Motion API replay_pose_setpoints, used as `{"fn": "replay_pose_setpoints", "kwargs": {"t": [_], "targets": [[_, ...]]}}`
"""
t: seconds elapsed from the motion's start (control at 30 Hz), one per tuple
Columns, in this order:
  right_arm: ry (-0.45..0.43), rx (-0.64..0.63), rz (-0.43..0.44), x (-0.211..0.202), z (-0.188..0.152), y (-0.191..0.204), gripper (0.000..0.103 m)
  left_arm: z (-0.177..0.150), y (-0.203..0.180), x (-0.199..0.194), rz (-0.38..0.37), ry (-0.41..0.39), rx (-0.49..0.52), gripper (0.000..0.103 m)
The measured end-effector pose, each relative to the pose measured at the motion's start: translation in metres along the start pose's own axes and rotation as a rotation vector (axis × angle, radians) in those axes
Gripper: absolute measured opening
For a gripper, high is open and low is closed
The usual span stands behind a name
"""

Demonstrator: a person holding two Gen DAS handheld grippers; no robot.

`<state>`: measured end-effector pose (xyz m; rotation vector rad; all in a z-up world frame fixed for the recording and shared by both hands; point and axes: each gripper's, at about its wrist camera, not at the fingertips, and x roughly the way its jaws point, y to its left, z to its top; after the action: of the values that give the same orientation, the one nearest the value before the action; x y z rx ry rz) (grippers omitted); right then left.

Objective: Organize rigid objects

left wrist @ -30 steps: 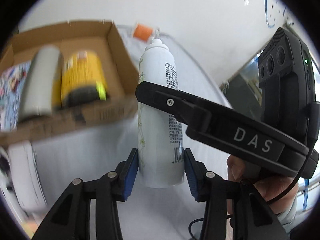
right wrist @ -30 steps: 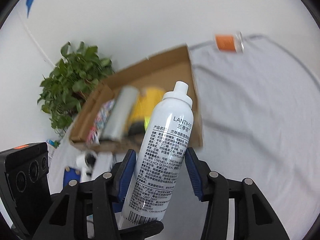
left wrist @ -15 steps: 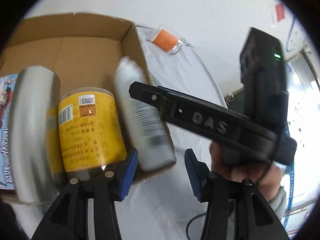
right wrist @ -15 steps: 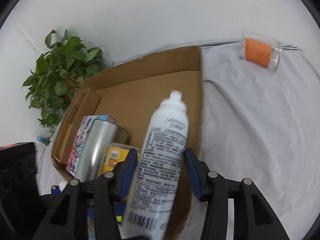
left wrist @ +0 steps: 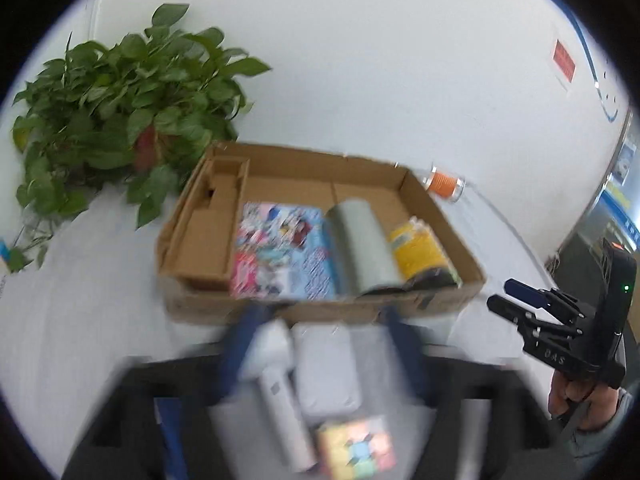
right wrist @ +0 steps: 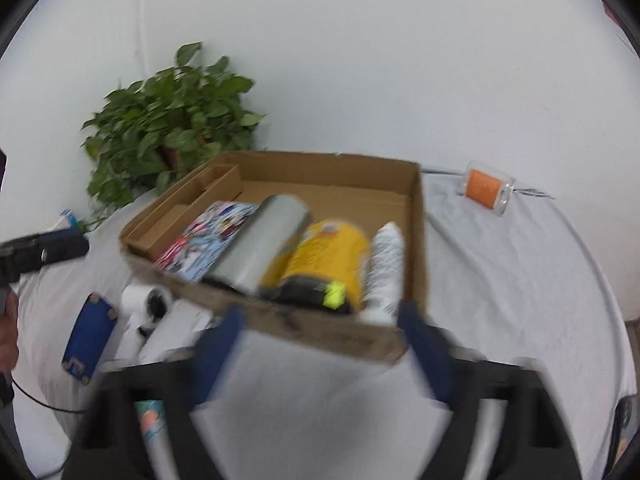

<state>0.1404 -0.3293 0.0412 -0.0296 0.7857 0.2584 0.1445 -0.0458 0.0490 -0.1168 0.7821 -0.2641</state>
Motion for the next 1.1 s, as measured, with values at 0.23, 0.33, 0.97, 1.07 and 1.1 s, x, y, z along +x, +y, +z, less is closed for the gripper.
{"fn": "replay_pose_setpoints", "kwargs": {"t": [0.23,0.33,0.97,1.07,1.1], "targets": [[0.003,-0.002,0.208,-0.012,-0.057,0.08,0.102,-0.039,0.032,-0.046,0.067,0.005,-0.024,0.095],[0.104,-0.022,0.349,0.0,-0.081,0.113,0.102,-0.054,0.041,-0.035,-0.061,0.026,-0.082,0.095],[0.188,-0.077,0.4,-0.005,-0.145,0.119,0.057,-0.143,-0.024,0.055,-0.367,0.396,-0.135,0.054],[0.188,-0.1,0.372,-0.018,-0.156,0.107,0.057,-0.154,-0.026,0.054,-0.383,0.396,-0.178,0.056],[0.198,-0.096,0.364,-0.019,-0.16,0.104,0.057,-0.156,-0.024,0.054,-0.391,0.389,-0.195,0.056]]}}
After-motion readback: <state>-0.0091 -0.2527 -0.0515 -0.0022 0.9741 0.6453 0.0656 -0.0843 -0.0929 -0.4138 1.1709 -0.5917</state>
